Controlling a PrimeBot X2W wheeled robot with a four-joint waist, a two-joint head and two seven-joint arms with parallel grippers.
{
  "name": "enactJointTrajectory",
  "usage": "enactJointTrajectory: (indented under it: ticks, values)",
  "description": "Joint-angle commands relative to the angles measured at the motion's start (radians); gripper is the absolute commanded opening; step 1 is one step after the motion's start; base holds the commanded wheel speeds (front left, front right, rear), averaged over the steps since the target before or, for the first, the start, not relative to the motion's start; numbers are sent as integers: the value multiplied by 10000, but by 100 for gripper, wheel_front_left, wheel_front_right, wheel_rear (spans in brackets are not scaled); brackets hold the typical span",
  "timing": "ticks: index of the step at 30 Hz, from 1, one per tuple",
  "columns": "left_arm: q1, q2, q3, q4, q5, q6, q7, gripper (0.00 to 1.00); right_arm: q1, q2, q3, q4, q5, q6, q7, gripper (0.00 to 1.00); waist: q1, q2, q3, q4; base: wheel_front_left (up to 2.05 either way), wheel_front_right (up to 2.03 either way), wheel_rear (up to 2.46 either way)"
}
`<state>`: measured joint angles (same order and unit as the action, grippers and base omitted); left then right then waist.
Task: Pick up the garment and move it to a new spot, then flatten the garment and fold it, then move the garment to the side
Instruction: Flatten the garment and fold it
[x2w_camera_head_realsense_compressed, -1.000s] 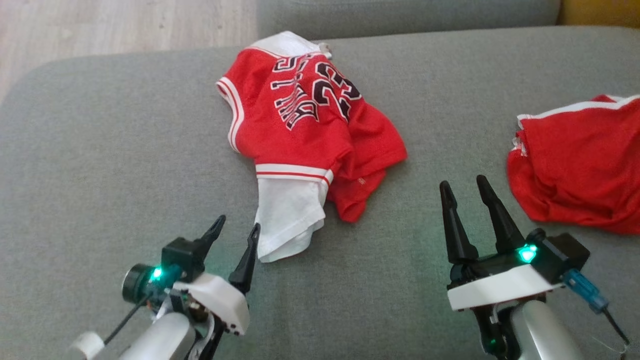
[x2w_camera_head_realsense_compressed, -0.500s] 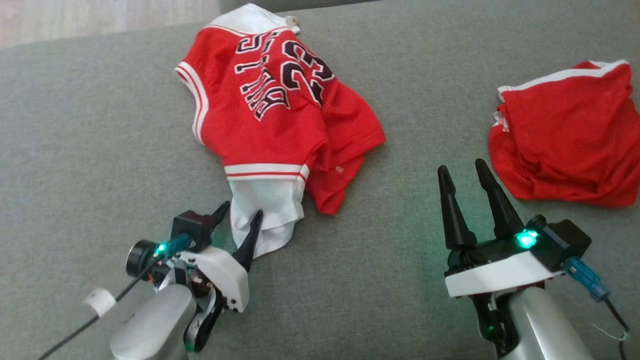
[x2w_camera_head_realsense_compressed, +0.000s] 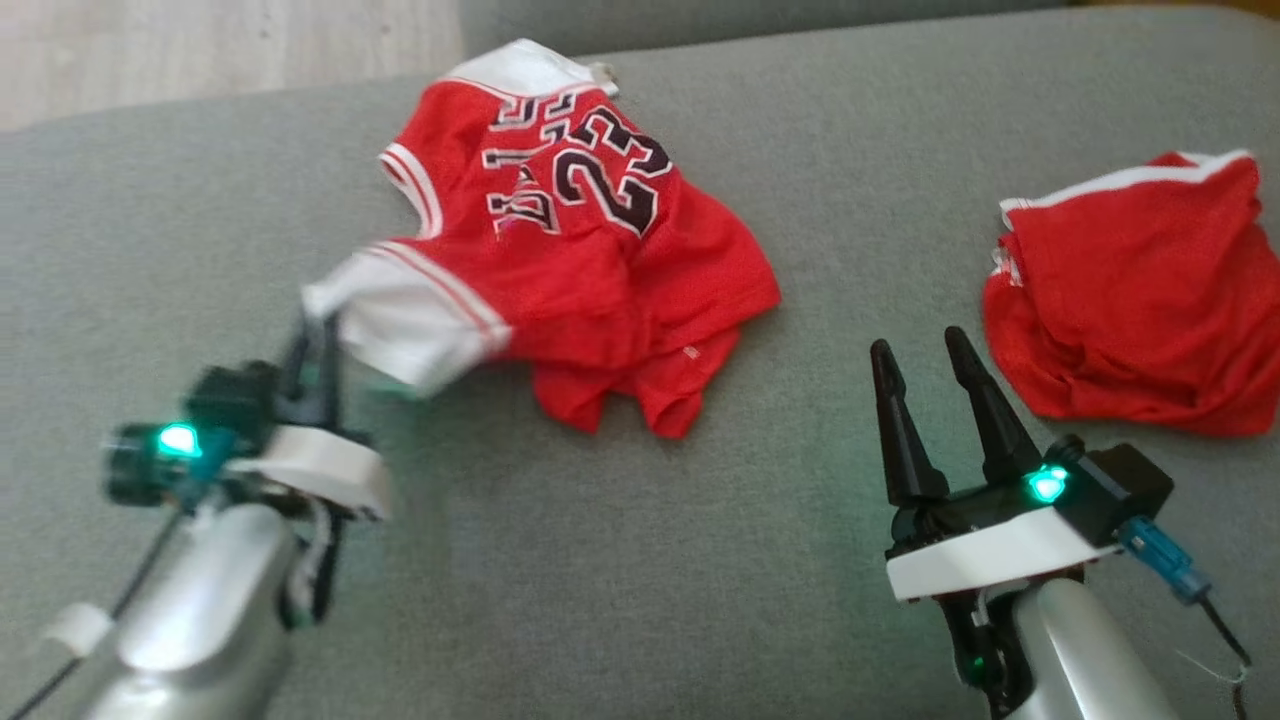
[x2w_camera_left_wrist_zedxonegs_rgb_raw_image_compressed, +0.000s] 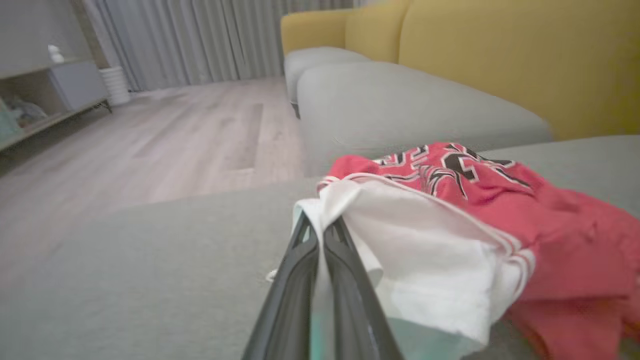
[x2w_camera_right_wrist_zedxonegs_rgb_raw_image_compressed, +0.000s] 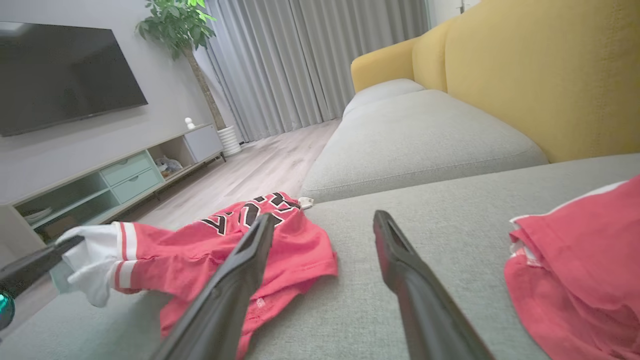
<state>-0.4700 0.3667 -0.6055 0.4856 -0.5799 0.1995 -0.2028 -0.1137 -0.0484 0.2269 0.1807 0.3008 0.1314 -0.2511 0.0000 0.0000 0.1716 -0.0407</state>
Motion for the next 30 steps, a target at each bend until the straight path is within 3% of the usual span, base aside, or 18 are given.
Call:
enactJointTrajectory:
  ticks: [1, 12, 21, 22, 23, 30]
  values:
    - [-531, 532, 587, -365, 41, 186, -161, 0, -170, -18, 302, -269, 38, -7, -107, 100, 0, 0, -186, 174, 0, 0, 0]
    - [-80, 1829, 1684, -1124, -151, 979, -275, 0, -18, -18, 441, -223, 102, -7, -107, 100, 0, 0, -407, 500, 0, 0, 0]
    - [-40, 2702, 2067, -147, -111, 1504, 207, 0, -59, -18, 664, -149, 33, -7, -107, 100, 0, 0, -299, 520, 0, 0, 0]
    - [2, 2762, 2054, 24, -107, 1544, 312, 44, -66, -18, 687, -140, 33, -7, -107, 100, 0, 0, -310, 499, 0, 0, 0]
    - [24, 2811, 2043, 145, -71, 1617, 358, 100, -66, -18, 694, -135, 36, -7, -107, 100, 0, 0, -320, 486, 0, 0, 0]
    - [32, 2566, 1860, -375, 192, 1743, -115, 100, 4, -18, 489, -109, 43, -7, -107, 100, 0, 0, -560, 645, 0, 0, 0]
